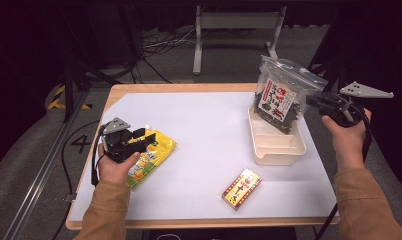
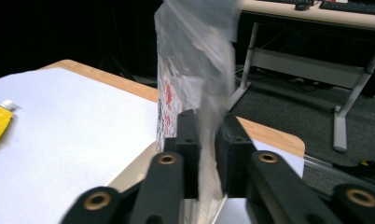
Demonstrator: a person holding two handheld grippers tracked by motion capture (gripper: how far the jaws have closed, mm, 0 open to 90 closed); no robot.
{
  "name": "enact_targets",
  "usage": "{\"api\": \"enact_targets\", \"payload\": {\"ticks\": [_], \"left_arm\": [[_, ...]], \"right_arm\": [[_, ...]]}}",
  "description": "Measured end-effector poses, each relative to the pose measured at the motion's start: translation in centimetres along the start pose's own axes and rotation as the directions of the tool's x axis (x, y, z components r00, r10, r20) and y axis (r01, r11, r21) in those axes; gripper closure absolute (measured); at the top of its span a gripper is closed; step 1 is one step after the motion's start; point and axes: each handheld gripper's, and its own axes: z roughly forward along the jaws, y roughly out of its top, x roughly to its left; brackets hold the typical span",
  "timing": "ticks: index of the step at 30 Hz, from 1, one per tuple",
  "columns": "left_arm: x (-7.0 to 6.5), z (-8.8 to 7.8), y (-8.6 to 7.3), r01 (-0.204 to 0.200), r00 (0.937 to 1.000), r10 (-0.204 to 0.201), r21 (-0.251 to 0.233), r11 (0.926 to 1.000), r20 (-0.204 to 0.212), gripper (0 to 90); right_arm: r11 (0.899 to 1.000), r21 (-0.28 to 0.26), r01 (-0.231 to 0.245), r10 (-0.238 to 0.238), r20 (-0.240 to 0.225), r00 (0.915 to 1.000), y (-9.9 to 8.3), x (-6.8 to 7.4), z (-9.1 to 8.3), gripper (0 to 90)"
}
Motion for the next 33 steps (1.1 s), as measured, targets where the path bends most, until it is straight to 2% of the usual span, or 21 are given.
{"api": "enact_targets", "payload": {"ticks": [5,6,9,12,15,23,28,33], "left_arm": [[0.1,0.1,0.0,0.005,1.0,-0.005,0.002,1.0,-0.001,50.4],[0.2,0.1,0.0,0.006,1.0,-0.006,0.001,1.0,-0.001,48.6],[0.5,0.2,0.0,0.006,1.0,-0.006,0.017,0.9998,0.006,44.3],[0.7,0.3,-0.1,-0.02,0.9998,0.02,0.029,0.9994,0.001,40.8],[0.7,0.3,0.0,-0.037,0.9993,0.037,0.04,0.9985,-0.008,39.2],[0.9,0.2,0.1,-0.051,0.9985,0.052,0.056,0.9971,-0.017,35.1],[1.0,0.1,0.2,-0.07,0.9969,0.072,0.067,0.9953,-0.031,32.2],[1.1,-0.2,0.2,-0.064,0.9968,0.068,0.093,0.9936,-0.042,31.9]], "right_arm": [[1.0,0.015,-0.005,0.005,0.009,0.9999,-0.1,0.2,-0.4,64.6],[1.0,0.026,-0.002,0.002,0.018,0.9998,-0.1,0.3,-0.5,58.1],[1.0,0.028,-0.001,0.0,0.017,0.9998,-0.1,0.5,-0.7,53.0],[0.999,0.039,0.003,-0.003,0.018,0.9998,-0.1,0.9,-1.0,48.5],[0.999,0.043,0.013,-0.014,0.024,0.9996,-0.1,1.4,-1.3,46.4],[0.999,0.047,0.025,-0.026,0.025,0.9993,0.2,2.4,-2.7,44.4],[0.998,0.054,0.017,-0.017,-0.001,0.9999,0.2,3.1,-3.3,44.3],[0.998,0.064,0.024,-0.023,-0.029,0.9993,0.2,3.6,-3.7,44.4]]}}
